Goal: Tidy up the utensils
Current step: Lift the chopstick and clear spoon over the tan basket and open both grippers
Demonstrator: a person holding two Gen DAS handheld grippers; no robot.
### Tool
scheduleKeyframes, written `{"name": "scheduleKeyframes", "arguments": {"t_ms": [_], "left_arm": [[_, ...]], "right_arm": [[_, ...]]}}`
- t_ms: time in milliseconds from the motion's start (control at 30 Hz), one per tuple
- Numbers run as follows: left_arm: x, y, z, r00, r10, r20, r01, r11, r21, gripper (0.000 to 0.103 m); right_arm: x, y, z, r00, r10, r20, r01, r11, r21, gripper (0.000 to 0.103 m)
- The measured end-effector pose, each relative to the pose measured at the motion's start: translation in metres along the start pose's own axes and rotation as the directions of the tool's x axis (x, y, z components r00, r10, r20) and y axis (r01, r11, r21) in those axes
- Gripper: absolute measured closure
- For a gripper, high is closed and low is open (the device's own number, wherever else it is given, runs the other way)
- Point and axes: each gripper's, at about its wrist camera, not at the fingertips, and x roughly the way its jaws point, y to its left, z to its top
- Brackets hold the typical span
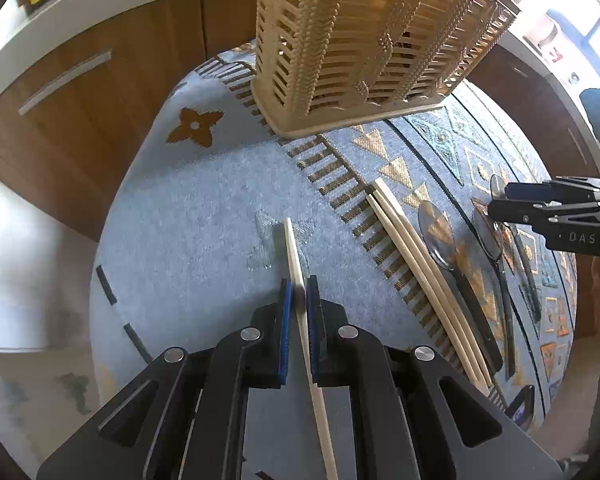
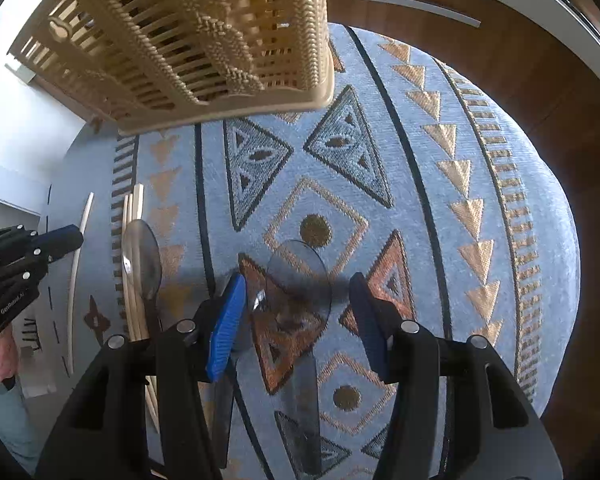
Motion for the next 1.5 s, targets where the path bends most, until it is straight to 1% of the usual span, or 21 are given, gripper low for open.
{"name": "scheduleKeyframes", "arguments": {"t_ms": [133, 367, 533, 600, 667, 700, 767, 800, 900, 967, 1033, 1067, 1100, 1167, 1200, 1233, 1267, 1300, 1333, 1433, 1500], "left_arm": [[0.000, -0.001, 0.000, 1.000, -0.006, -0.010, 0.006, 1.000, 0.023, 0.097], [0.004, -0.001, 0.007, 0.998, -0.021, -0.057, 0.025, 0.998, 0.064, 0.095], [0.009, -0.019, 0.014, 0.995, 0.031, -0.091, -0.018, 0.990, 0.140, 0.086], [0.011, -0.029, 0.013, 0.994, 0.069, -0.087, -0.053, 0.983, 0.175, 0.084], [0.014, -0.041, 0.010, 0.984, 0.171, -0.050, -0.156, 0.963, 0.218, 0.098], [0.013, -0.042, 0.009, 0.985, 0.171, -0.039, -0.160, 0.967, 0.201, 0.100], [0.010, -0.040, 0.007, 0.992, 0.124, -0.005, -0.122, 0.981, 0.150, 0.100], [0.003, -0.038, 0.005, 0.994, 0.099, 0.039, -0.104, 0.987, 0.121, 0.100], [-0.022, -0.036, 0.001, 0.981, 0.062, 0.184, -0.077, 0.994, 0.076, 0.100], [-0.049, -0.036, -0.002, 0.954, -0.001, 0.300, -0.011, 0.999, 0.040, 0.100], [-0.071, -0.037, -0.004, 0.919, -0.038, 0.394, 0.032, 0.999, 0.022, 0.100], [-0.081, -0.041, -0.004, 0.897, -0.051, 0.439, 0.046, 0.999, 0.023, 0.100], [-0.092, -0.043, -0.007, 0.875, -0.055, 0.481, 0.049, 0.998, 0.024, 0.100], [-0.112, -0.057, -0.004, 0.815, -0.055, 0.577, 0.040, 0.998, 0.040, 0.100], [-0.122, -0.063, -0.002, 0.786, -0.058, 0.616, 0.038, 0.998, 0.046, 0.100], [-0.131, -0.069, 0.001, 0.760, -0.055, 0.648, 0.030, 0.998, 0.049, 0.100], [-0.140, -0.073, 0.004, 0.732, -0.046, 0.679, 0.016, 0.999, 0.051, 0.100], [-0.151, -0.080, 0.009, 0.691, -0.033, 0.722, -0.007, 0.999, 0.053, 0.100], [-0.158, -0.083, 0.009, 0.664, -0.029, 0.747, -0.017, 0.998, 0.053, 0.100], [-0.181, -0.092, 0.024, 0.569, -0.017, 0.822, -0.032, 0.999, 0.043, 0.100], [-0.194, -0.091, 0.033, 0.527, -0.024, 0.850, -0.014, 0.999, 0.036, 0.100]], "right_arm": [[0.001, 0.000, 0.002, 1.000, 0.015, -0.011, -0.015, 1.000, -0.010, 0.054], [-0.004, -0.020, -0.016, 0.999, -0.024, -0.030, 0.021, 0.997, -0.079, 0.065], [-0.002, -0.012, -0.032, 0.995, -0.098, -0.036, 0.092, 0.986, -0.137, 0.065], [-0.002, -0.010, -0.033, 0.995, -0.096, -0.033, 0.091, 0.986, -0.139, 0.073], [-0.002, -0.008, -0.035, 0.994, -0.105, -0.023, 0.101, 0.984, -0.147, 0.075], [-0.003, -0.008, -0.037, 0.995, -0.098, -0.015, 0.095, 0.984, -0.152, 0.076], [-0.007, -0.008, -0.039, 0.998, -0.066, 0.001, 0.066, 0.988, -0.138, 0.076], [-0.014, -0.010, -0.043, 0.998, -0.056, 0.033, 0.060, 0.989, -0.134, 0.076], [-0.045, -0.016, -0.057, 0.992, -0.006, 0.129, 0.022, 0.991, -0.129, 0.076], [-0.069, -0.017, -0.064, 0.978, 0.031, 0.205, -0.003, 0.990, -0.137, 0.076], [-0.096, -0.019, -0.075, 0.949, 0.063, 0.310, -0.019, 0.989, -0.143, 0.076], [-0.108, -0.021, -0.080, 0.928, 0.087, 0.361, -0.037, 0.989, -0.143, 0.076], [-0.123, -0.022, -0.088, 0.896, 0.129, 0.424, -0.072, 0.986, -0.149, 0.076], [-0.145, -0.020, -0.094, 0.846, 0.182, 0.501, -0.114, 0.980, -0.163, 0.076], [-0.160, -0.018, -0.097, 0.810, 0.214, 0.546, -0.137, 0.974, -0.178, 0.076], [-0.171, -0.018, -0.096, 0.788, 0.229, 0.572, -0.147, 0.971, -0.188, 0.076], [-0.184, -0.016, -0.094, 0.761, 0.241, 0.603, -0.152, 0.969, -0.195, 0.076], [-0.197, -0.013, -0.091, 0.734, 0.243, 0.634, -0.150, 0.969, -0.198, 0.076], [-0.207, -0.009, -0.085, 0.715, 0.247, 0.654, -0.150, 0.968, -0.202, 0.076], [-0.242, -0.002, -0.073, 0.634, 0.247, 0.733, -0.137, 0.968, -0.208, 0.076], [-0.253, -0.007, -0.057, 0.598, 0.236, 0.766, -0.128, 0.972, -0.199, 0.076]]}}
